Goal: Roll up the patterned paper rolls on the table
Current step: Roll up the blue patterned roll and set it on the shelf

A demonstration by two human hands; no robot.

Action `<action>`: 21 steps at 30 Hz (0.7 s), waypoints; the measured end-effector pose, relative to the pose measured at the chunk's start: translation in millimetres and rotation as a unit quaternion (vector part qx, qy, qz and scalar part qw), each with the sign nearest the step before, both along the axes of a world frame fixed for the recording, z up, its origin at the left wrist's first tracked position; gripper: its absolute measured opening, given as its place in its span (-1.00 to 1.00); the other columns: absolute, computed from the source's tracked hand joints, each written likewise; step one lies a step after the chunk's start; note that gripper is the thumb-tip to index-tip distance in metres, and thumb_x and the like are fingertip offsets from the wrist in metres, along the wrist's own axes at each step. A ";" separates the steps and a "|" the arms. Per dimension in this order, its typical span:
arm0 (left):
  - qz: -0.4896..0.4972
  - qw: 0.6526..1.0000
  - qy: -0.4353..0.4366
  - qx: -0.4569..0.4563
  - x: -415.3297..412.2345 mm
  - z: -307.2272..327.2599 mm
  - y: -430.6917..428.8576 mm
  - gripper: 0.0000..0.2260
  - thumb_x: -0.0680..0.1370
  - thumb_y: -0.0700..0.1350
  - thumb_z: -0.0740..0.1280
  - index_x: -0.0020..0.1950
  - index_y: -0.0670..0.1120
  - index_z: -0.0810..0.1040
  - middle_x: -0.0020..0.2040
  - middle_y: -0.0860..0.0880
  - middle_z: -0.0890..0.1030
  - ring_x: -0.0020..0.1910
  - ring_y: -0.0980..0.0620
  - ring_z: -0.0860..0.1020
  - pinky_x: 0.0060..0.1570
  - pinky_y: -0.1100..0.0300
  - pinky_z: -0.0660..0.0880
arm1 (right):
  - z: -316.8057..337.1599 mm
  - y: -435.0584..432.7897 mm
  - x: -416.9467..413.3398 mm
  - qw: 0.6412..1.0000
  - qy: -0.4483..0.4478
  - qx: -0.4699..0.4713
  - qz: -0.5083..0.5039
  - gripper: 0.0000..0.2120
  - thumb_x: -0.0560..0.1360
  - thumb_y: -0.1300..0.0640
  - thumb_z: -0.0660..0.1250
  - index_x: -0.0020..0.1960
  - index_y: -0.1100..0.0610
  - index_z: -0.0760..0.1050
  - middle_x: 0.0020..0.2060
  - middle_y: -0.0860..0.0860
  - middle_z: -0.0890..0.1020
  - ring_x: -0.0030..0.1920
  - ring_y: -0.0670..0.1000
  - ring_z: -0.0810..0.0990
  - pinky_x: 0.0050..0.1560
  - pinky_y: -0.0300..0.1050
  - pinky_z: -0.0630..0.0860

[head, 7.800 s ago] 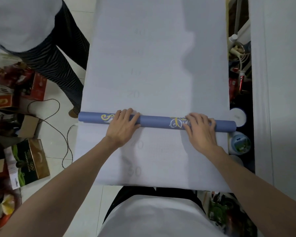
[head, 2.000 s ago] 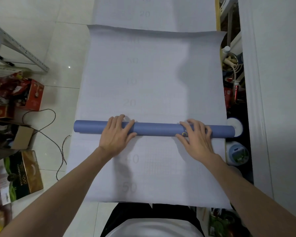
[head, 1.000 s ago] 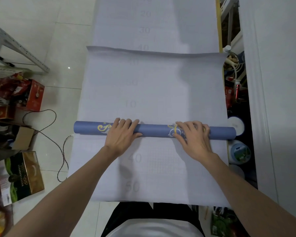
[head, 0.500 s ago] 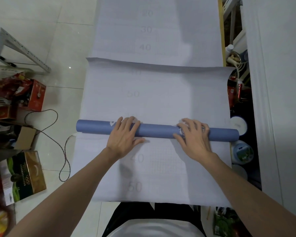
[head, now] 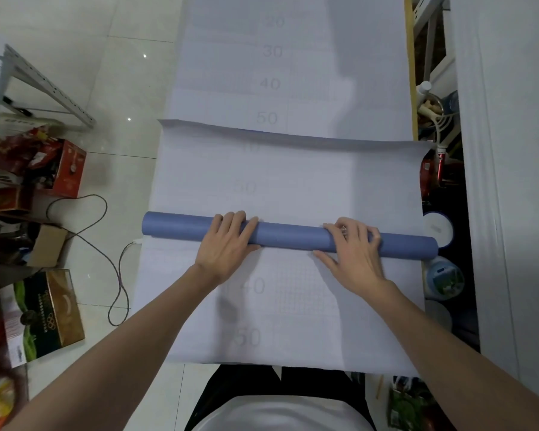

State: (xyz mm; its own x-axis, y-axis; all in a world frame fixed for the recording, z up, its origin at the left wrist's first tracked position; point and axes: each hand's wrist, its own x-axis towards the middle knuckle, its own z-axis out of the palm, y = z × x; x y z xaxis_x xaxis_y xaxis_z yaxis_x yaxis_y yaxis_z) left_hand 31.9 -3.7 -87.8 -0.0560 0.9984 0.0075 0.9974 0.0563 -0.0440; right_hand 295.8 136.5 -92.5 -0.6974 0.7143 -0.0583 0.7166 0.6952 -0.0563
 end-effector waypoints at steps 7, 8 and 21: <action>0.008 0.998 -0.056 -0.021 -1.0 -0.7 -2.2 -0.49 0.62 0.22 0.13 0.32 -0.18 0.43 0.18 -0.15 0.52 0.08 -0.16 0.49 0.28 -0.07 0.36 | 0.1 -1.0 -2.0 0.999 0.021 -0.013 -0.025 -0.56 0.61 -0.20 0.05 0.27 0.03 0.49 0.28 0.09 0.50 0.26 0.14 0.44 0.22 0.13 0.17; 0.011 0.999 -0.048 -0.020 -0.4 -0.6 -3.1 -0.46 0.59 0.25 0.18 0.31 -0.17 0.44 0.18 -0.17 0.50 0.07 -0.17 0.48 0.23 -0.07 0.39 | -1.4 -2.7 -0.5 0.999 0.025 -0.017 -0.024 -0.55 0.60 -0.22 0.13 0.31 0.03 0.49 0.34 0.12 0.44 0.30 0.16 0.41 0.24 0.14 0.15; 0.035 0.998 -0.032 -0.036 0.2 0.7 -9.6 -0.45 0.57 0.28 0.22 0.31 -0.14 0.47 0.20 -0.21 0.49 0.08 -0.20 0.47 0.20 -0.10 0.39 | -2.8 -2.1 2.9 0.999 0.028 -0.010 -0.013 -0.54 0.52 -0.27 0.26 0.29 -0.02 0.48 0.29 0.07 0.47 0.25 0.15 0.42 0.21 0.14 0.17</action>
